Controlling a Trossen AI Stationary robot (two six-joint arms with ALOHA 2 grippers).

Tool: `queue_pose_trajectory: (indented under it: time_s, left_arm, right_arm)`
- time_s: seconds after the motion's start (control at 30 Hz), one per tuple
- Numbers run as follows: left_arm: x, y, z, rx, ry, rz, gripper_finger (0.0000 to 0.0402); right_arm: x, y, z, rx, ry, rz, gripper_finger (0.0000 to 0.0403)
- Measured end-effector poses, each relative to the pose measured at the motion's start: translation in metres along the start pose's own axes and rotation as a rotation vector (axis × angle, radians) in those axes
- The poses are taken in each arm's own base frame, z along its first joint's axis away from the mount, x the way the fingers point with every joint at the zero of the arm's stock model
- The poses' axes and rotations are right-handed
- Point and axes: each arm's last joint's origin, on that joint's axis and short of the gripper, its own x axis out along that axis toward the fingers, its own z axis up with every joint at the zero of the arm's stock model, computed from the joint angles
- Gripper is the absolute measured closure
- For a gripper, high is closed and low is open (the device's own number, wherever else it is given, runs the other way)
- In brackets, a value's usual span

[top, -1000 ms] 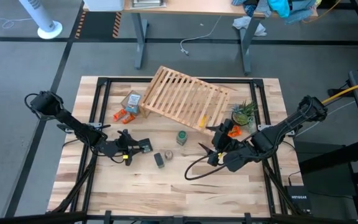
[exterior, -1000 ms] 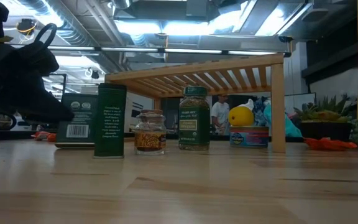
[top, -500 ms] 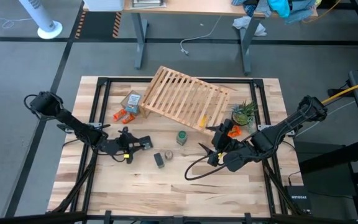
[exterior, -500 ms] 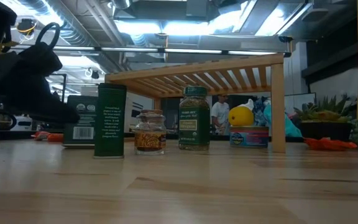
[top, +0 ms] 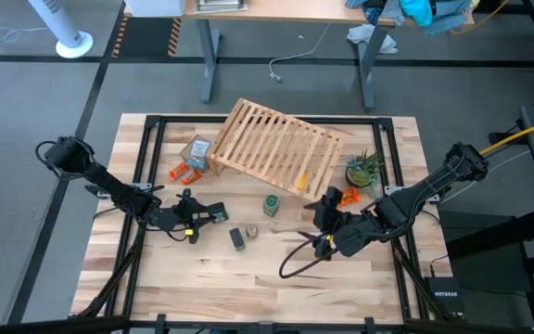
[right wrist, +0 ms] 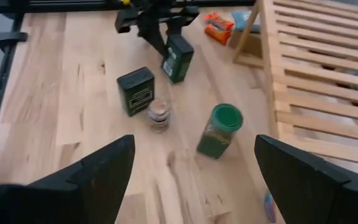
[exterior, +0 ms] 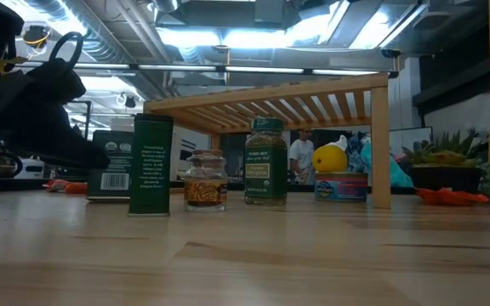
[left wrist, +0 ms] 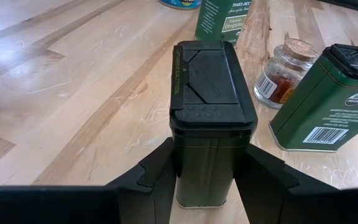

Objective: Shelf spices
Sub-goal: Remove the green seasoning can from the shelf

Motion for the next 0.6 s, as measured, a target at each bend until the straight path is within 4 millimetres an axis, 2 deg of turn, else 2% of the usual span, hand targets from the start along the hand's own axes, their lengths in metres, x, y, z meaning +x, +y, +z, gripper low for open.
queue_pose_trajectory:
  time_s: [0.3, 0.6]
  left_arm:
    - [0.0000, 0.0000, 0.0000, 0.000, 0.000, 0.000, 0.0262]
    - [0.0000, 0.0000, 0.0000, -0.001, 0.000, 0.000, 0.0262]
  right_arm:
    - [-0.0001, 0.0016, -0.0009, -0.002, 0.030, 0.056, 0.0066]
    - [-0.0011, 0.0000, -0.0040, -0.109, 0.049, 0.065, 0.0066]
